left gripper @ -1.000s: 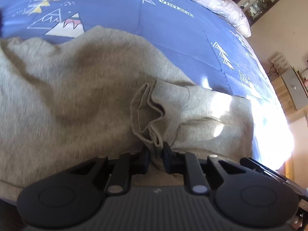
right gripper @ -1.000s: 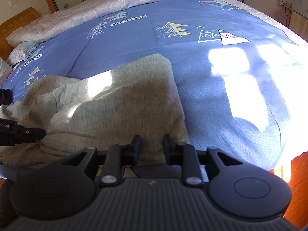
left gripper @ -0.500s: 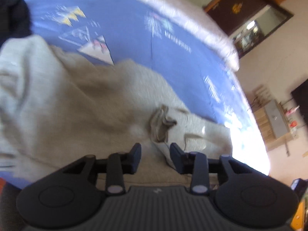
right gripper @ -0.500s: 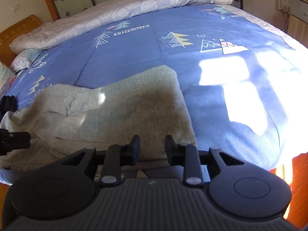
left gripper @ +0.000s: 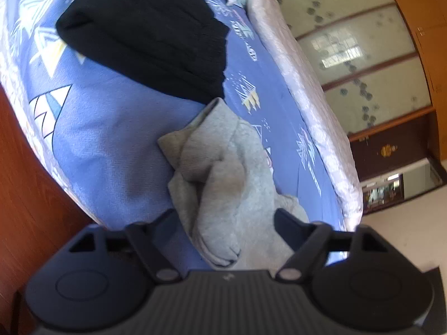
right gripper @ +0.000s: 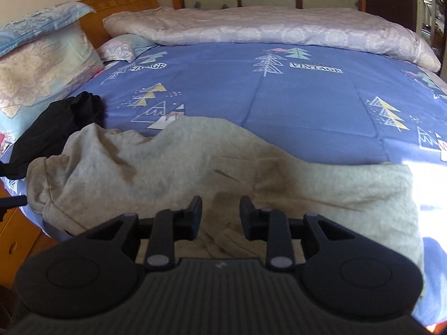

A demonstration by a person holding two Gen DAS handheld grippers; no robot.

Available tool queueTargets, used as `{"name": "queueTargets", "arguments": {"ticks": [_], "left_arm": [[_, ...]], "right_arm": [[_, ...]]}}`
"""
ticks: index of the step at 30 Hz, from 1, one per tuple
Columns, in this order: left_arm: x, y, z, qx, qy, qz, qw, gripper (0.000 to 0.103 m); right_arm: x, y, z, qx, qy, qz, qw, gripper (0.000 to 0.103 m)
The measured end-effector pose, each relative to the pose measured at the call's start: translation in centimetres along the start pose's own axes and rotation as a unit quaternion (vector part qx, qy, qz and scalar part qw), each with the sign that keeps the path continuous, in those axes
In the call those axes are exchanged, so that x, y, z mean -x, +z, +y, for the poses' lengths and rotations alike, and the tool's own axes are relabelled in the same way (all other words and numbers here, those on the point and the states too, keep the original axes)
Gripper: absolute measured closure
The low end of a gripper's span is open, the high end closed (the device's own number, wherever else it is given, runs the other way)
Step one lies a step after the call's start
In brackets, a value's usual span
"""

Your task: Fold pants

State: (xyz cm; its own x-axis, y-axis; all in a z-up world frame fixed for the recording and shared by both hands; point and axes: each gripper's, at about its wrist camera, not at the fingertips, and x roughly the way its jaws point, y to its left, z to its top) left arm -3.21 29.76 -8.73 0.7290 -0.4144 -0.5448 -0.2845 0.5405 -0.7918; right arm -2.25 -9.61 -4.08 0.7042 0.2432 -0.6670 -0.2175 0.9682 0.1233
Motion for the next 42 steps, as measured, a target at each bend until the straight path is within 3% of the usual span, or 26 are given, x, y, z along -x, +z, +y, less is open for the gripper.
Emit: {"name": "queueTargets", "arguments": {"ticks": [4, 12, 22, 24, 25, 28, 29, 36, 42], "left_arm": [[-2.9, 0.2, 0.2, 0.012, 0.007, 0.029, 0.9995, 0.013], [-7.3, 0.7, -0.9, -0.020, 0.030, 0.026, 0.9990, 0.012], [-7.1, -0.2, -2.2, -0.070, 0.053, 0.016, 0.9960, 0.013], [-7.0, -0.3, -2.2, -0.074, 0.058, 0.014, 0.9955, 0.017], [-7.0, -0.3, -2.3, -0.079, 0.062, 0.011, 0.9949, 0.027], [-7.1, -0.2, -2.4, -0.099, 0.078, 0.008, 0.9920, 0.073], [-7.2, -0.1, -2.2, -0.093, 0.074, 0.012, 0.9929, 0.078], [-5.8, -0.3, -3.4, -0.103, 0.048, -0.002, 0.9935, 0.084], [-4.3, -1.2, -7.5, -0.160, 0.011, -0.015, 0.9870, 0.085]], "right_arm": [[-4.4, -0.9, 0.7, -0.012, -0.002, 0.070, 0.997, 0.070], [-4.2, -0.6, 3.0, 0.030, -0.041, 0.082, 0.995, 0.069], [-4.5, -0.6, 3.3, 0.040, -0.047, 0.082, 0.995, 0.069], [-4.5, -0.7, 3.3, 0.041, -0.047, 0.081, 0.995, 0.068], [-4.5, -0.7, 3.3, 0.040, -0.047, 0.081, 0.995, 0.068], [-4.5, -0.6, 3.2, 0.035, -0.044, 0.080, 0.995, 0.068], [-4.5, -0.6, 3.2, 0.034, -0.044, 0.080, 0.995, 0.068], [-4.5, -0.7, 3.2, 0.031, -0.037, 0.078, 0.996, 0.065], [-4.4, -0.7, 3.2, 0.031, -0.031, 0.077, 0.996, 0.061]]}}
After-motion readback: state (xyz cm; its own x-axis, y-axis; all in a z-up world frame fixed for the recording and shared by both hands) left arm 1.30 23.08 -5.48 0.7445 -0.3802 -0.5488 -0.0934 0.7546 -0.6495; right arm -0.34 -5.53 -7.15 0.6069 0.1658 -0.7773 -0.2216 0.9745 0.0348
